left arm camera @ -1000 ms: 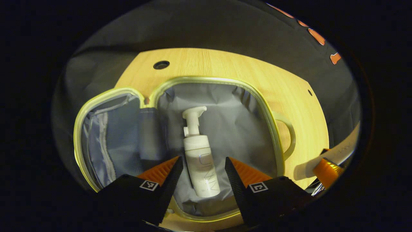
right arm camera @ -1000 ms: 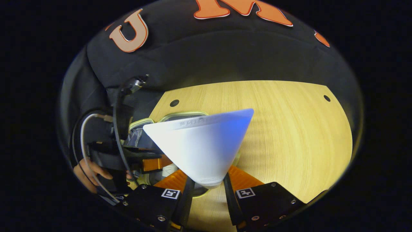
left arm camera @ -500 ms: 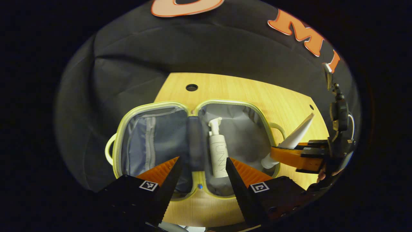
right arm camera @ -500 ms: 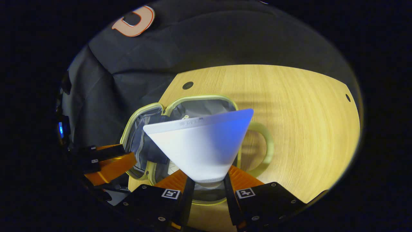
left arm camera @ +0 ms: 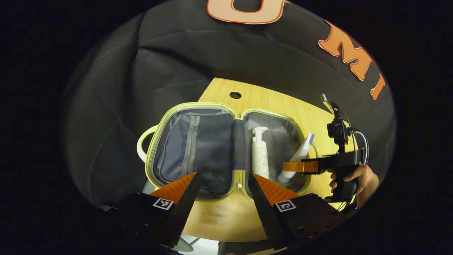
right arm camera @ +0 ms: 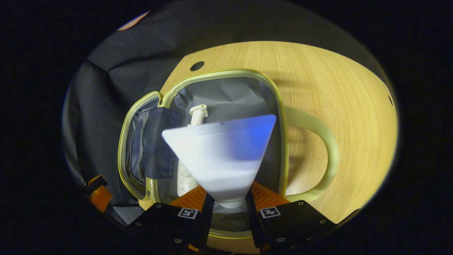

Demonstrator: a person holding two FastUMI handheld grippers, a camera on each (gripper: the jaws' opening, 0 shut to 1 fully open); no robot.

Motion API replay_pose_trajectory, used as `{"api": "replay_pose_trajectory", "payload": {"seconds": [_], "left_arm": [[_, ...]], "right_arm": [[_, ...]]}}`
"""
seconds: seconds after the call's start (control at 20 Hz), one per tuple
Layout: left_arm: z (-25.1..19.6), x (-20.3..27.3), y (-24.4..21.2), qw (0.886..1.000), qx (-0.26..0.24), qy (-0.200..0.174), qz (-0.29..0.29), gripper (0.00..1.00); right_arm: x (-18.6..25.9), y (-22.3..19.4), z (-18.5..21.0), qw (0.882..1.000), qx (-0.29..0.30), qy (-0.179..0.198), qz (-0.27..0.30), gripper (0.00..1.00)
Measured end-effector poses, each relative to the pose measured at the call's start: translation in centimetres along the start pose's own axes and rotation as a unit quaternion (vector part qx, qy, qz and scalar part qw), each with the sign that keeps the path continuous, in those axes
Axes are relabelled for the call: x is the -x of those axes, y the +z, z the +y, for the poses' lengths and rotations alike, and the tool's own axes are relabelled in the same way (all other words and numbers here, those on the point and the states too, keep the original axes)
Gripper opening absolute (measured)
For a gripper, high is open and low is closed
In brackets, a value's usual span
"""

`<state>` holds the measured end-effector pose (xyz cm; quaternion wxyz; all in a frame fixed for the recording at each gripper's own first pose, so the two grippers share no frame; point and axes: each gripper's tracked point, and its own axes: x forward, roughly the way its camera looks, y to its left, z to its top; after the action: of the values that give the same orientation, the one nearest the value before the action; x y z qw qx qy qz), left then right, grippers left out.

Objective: First open the suitcase, pack the skin care products into it, and then close the suitcase.

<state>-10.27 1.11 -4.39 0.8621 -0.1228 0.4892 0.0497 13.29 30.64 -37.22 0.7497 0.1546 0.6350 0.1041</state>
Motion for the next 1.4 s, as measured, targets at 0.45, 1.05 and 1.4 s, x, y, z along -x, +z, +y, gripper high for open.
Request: {"api": "replay_pose_trajectory", "payload": {"seconds": [0.45, 1.05, 1.4], "left_arm": [[7.4, 0.0, -0.9, 0.997, 0.041, 0.070, -0.015, 0.89], [22.3, -1.7, 3.5, 0.983, 0.155, 0.074, -0.059, 0.93], [25.2, -7.9, 4.3, 0.971, 0.238, 0.009, -0.022, 0.93]], "right_arm": [[-1.2, 0.5, 1.8, 1.000, -0.009, 0.006, -0.015, 0.58], [12.5, 4.1, -2.9, 0.976, 0.009, -0.045, -0.212, 0.94], [21.6, 3.7, -5.8, 0.943, -0.022, -0.100, -0.318, 0.95]]}}
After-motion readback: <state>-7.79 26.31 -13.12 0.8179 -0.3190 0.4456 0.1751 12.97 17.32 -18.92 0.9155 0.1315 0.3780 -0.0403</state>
